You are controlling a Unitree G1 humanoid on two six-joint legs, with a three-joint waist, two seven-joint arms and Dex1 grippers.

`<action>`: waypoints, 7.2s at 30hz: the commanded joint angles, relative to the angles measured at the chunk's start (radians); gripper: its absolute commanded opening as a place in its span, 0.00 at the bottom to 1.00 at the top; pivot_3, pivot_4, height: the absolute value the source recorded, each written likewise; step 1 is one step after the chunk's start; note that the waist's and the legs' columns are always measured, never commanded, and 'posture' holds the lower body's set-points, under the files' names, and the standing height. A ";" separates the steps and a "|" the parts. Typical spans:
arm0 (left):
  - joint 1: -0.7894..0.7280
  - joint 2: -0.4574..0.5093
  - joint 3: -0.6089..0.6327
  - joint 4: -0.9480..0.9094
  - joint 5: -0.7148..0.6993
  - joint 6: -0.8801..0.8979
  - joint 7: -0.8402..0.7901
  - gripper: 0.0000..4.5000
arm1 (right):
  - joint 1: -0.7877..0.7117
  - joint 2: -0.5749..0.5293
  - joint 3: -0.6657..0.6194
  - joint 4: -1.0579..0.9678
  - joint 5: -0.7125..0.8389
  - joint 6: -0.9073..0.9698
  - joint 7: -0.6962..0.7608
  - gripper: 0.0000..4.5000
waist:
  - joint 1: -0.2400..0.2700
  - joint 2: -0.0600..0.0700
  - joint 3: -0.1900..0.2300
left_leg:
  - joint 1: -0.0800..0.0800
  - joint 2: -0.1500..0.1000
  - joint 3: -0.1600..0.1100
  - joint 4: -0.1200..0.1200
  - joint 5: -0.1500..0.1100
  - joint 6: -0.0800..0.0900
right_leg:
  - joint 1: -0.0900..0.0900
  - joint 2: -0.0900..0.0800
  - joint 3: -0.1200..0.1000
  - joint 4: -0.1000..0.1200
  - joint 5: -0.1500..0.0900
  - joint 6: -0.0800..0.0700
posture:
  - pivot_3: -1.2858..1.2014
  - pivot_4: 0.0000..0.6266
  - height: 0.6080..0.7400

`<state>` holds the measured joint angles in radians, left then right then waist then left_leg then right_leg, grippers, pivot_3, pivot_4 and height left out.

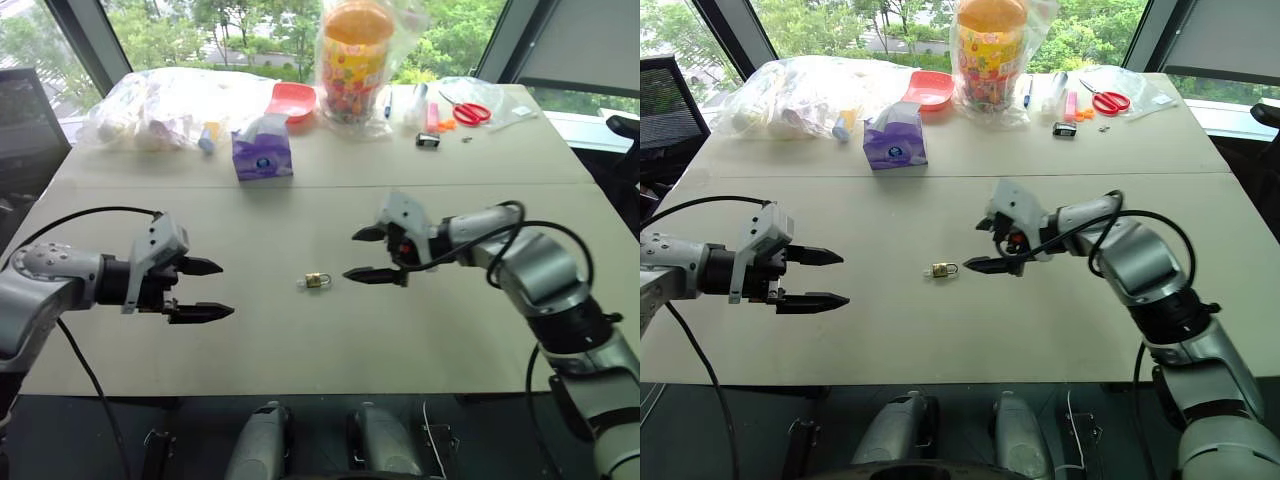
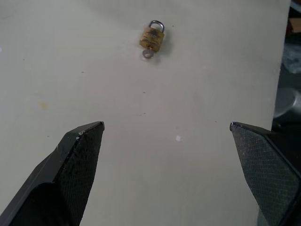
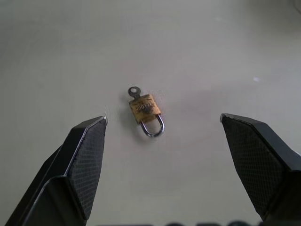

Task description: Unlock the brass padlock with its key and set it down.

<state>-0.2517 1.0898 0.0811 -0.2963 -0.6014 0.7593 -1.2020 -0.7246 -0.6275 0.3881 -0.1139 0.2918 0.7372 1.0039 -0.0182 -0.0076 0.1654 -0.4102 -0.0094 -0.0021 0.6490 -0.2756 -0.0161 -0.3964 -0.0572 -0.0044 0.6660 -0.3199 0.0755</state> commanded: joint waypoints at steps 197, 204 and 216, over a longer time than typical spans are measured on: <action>-0.703 -0.647 -0.015 0.862 0.030 0.083 -0.176 0.03 | 0.123 0.290 -0.374 -0.263 -0.227 -0.010 -0.290 0.99 | 0.005 -0.006 0.003 | 0.000 0.002 -0.002 0.018 0.004 0.000 | 0.001 0.008 0.001 0.018 0.001 0.003 | 0.52 0.24 1.00; -0.673 -0.635 0.007 0.828 -0.040 0.190 -0.216 0.03 | 0.066 0.504 -0.680 -0.415 0.149 0.391 -0.422 0.99 | 0.004 -0.006 0.002 | 0.000 0.003 -0.002 0.018 0.004 0.000 | 0.001 0.007 0.001 0.019 0.002 0.003 | 0.52 0.24 1.00; -0.674 -0.625 -0.019 0.788 -0.039 0.192 -0.227 0.03 | 0.127 0.379 -0.509 -0.424 0.171 0.346 -0.491 0.99 | 0.002 -0.006 0.002 | 0.000 0.002 -0.002 0.017 0.004 0.000 | 0.000 0.007 0.001 0.019 0.002 0.003 | 0.52 0.24 1.00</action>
<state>-0.9103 0.4492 0.0533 0.5391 -0.6206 0.9544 -1.4145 -0.5954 -0.2291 -0.1344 -0.5134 0.4544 1.1177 0.5129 -0.0165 -0.0134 0.1678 -0.4106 -0.0075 -0.0038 0.6663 -0.2716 -0.0163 -0.3959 -0.0500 -0.0030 0.6848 -0.3184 0.0782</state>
